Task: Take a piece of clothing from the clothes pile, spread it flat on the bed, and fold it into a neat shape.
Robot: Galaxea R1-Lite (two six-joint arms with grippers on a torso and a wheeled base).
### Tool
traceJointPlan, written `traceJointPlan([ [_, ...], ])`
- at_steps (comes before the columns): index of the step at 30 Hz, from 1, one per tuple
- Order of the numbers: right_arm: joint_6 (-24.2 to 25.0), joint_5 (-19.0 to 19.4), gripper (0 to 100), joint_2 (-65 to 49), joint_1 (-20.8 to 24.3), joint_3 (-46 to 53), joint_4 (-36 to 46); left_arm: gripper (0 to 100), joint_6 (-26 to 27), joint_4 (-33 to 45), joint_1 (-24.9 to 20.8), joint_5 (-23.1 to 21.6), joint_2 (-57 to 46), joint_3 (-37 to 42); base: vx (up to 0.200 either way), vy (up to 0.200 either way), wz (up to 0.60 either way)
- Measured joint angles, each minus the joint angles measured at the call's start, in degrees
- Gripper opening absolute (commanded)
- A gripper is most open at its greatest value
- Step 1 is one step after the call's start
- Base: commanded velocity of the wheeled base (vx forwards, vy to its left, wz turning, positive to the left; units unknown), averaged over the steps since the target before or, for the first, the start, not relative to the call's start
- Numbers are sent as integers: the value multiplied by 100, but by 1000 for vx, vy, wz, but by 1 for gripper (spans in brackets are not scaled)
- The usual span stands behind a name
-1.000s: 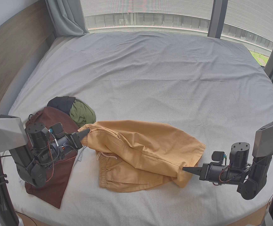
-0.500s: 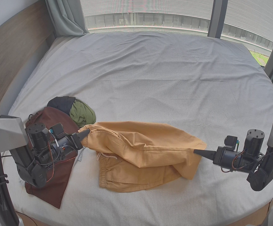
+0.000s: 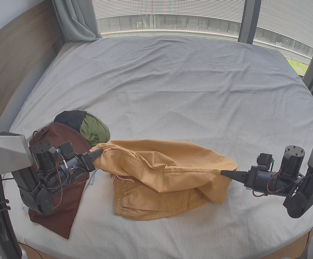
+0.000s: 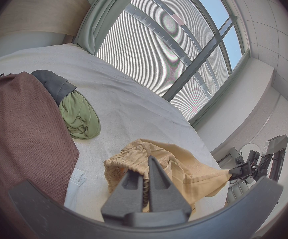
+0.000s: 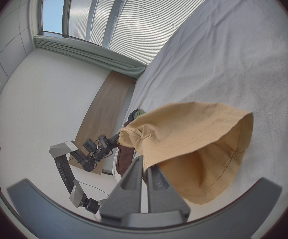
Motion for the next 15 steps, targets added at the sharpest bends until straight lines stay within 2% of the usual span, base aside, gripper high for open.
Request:
traceJointPlan([
  [15, -6, -22, 100, 588, 405, -232, -26, 0, 0, 0, 11, -2, -2, -28, 0, 0, 0],
])
